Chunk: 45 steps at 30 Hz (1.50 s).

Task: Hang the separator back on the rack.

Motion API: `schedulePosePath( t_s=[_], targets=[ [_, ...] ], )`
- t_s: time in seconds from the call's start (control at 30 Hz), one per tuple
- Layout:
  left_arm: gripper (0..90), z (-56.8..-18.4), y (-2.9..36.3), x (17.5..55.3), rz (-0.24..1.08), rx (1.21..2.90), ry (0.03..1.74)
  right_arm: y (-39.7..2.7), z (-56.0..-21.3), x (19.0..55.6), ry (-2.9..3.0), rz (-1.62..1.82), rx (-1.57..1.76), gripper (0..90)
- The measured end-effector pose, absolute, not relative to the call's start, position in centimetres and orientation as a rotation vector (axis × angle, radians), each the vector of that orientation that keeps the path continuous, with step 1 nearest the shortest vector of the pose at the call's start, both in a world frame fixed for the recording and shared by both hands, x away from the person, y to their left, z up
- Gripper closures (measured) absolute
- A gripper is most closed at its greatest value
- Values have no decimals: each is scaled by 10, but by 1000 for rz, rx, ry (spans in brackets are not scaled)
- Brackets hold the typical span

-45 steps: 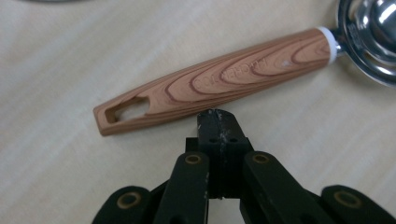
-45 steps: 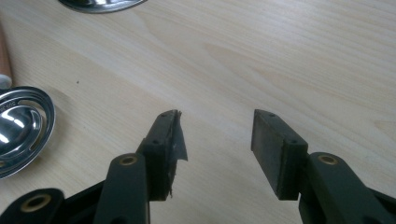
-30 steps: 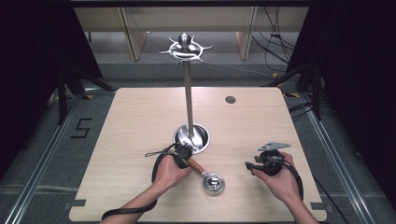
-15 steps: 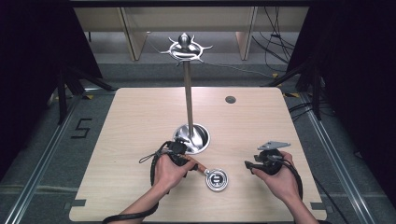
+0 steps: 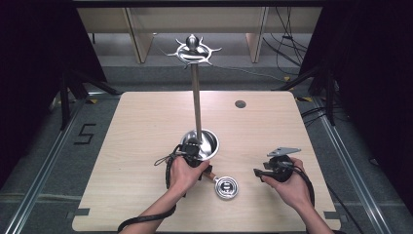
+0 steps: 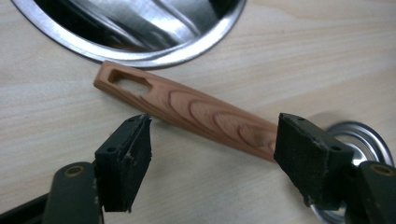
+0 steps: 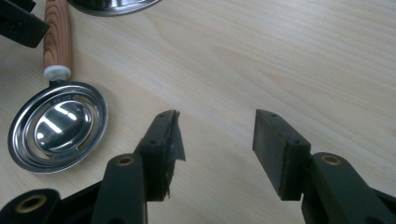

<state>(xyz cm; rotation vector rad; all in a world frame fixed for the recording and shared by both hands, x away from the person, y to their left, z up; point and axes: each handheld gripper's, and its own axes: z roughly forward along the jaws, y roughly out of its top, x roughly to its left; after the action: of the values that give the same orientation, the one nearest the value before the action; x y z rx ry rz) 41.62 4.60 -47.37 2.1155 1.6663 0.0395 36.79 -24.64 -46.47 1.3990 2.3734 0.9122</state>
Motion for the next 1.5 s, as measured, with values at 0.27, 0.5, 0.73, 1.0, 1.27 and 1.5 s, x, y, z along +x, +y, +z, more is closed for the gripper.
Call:
schedulePosePath(
  t_s=[0.27,0.5,0.73,1.0,1.27,1.5],
  targets=[
    [245,-478,40,423,54,2109,1718,-244,-465,369,2376,899,1398,500],
    [173,-479,36,425,78,2128,1738,-242,-467,368,2369,917,1419,497],
    [158,-479,36,431,33,2164,1769,-242,-467,369,2393,877,1414,494],
    [172,-485,35,435,68,2182,1803,-241,-468,370,2405,869,1410,491],
    [407,-482,37,428,169,2342,1691,-242,-469,370,2411,864,1386,490],
    [626,-479,45,418,142,2434,1578,-240,-469,370,2408,869,1409,489]
  ],
)
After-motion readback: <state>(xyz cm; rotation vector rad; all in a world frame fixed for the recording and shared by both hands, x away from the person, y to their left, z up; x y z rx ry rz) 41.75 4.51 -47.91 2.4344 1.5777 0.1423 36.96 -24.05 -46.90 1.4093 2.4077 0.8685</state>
